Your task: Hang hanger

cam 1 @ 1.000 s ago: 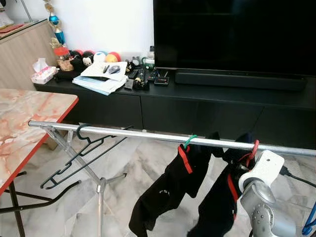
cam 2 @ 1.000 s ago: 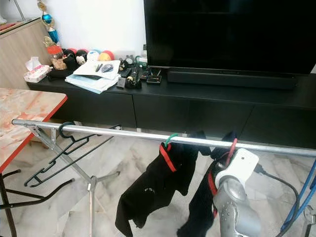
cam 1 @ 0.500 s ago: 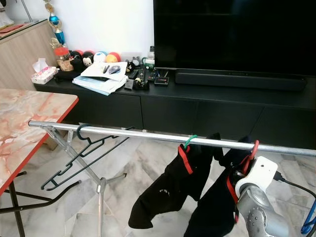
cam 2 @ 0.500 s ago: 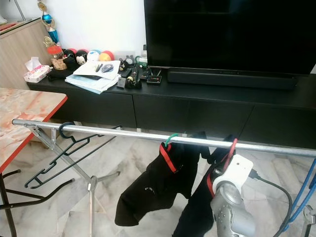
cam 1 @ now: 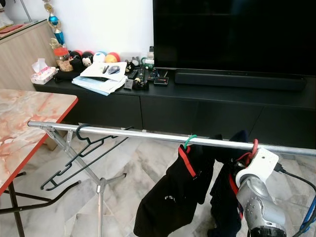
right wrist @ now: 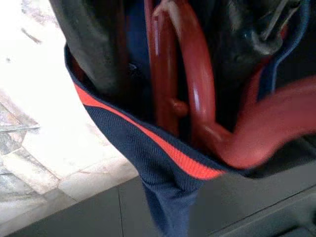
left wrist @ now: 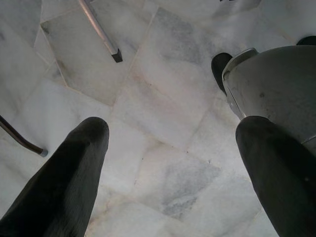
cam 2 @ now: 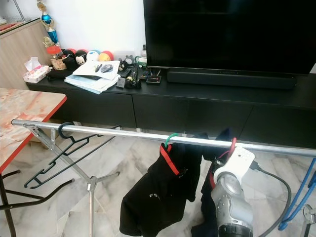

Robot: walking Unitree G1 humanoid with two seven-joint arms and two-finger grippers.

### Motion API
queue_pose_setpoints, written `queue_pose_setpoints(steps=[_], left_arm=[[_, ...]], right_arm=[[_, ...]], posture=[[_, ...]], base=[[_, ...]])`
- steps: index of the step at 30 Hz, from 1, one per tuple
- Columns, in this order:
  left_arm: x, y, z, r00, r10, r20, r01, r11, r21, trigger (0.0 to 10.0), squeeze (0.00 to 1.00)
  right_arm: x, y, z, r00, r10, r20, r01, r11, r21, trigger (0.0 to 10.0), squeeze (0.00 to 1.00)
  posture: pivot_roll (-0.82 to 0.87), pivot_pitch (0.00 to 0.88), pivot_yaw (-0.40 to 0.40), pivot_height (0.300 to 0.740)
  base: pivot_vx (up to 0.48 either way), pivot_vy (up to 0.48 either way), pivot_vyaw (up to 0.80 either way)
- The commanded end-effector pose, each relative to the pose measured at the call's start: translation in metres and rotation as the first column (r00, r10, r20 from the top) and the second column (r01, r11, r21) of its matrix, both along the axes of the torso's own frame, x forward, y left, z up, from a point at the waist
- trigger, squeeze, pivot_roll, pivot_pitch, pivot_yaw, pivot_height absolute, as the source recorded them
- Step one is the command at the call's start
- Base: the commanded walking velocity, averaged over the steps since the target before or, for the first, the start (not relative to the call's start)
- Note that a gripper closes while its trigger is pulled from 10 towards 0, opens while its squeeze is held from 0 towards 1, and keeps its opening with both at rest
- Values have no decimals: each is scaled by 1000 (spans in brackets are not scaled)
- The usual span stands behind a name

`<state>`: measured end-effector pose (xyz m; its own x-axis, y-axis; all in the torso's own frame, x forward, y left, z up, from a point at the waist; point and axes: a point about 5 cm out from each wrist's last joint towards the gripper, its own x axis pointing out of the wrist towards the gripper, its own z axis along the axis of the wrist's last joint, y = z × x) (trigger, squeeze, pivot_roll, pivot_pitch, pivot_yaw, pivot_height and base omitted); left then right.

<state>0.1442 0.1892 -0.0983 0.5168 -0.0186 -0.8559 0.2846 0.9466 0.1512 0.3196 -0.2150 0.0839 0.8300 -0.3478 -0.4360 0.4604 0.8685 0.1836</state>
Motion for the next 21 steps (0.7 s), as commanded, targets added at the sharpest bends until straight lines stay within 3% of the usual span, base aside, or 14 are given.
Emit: queue_pose_setpoints(steps=[1, 8, 21], left_arm=[[-7, 1, -3, 1000, 1, -27, -1, 1000, 5, 10000, 0], [-7, 1, -3, 1000, -3, -29, 3, 1000, 6, 10000, 0], [-7, 1, -3, 1000, -1, -23, 1, 1000, 9, 10000, 0]], right_arm=[[3, 5, -2, 1000, 22, -12, -22, 1000, -7, 0, 0], [1, 5, -10, 999, 31, -43, -32, 999, -20, 0, 0], [4, 7, -6, 999, 38, -14, -39, 998, -48, 0, 0]], posture=[[61, 50, 77, 740], [62, 49, 76, 740], [61, 48, 78, 740]], base=[[0, 0, 0], [0, 0, 0], [0, 0, 0]])
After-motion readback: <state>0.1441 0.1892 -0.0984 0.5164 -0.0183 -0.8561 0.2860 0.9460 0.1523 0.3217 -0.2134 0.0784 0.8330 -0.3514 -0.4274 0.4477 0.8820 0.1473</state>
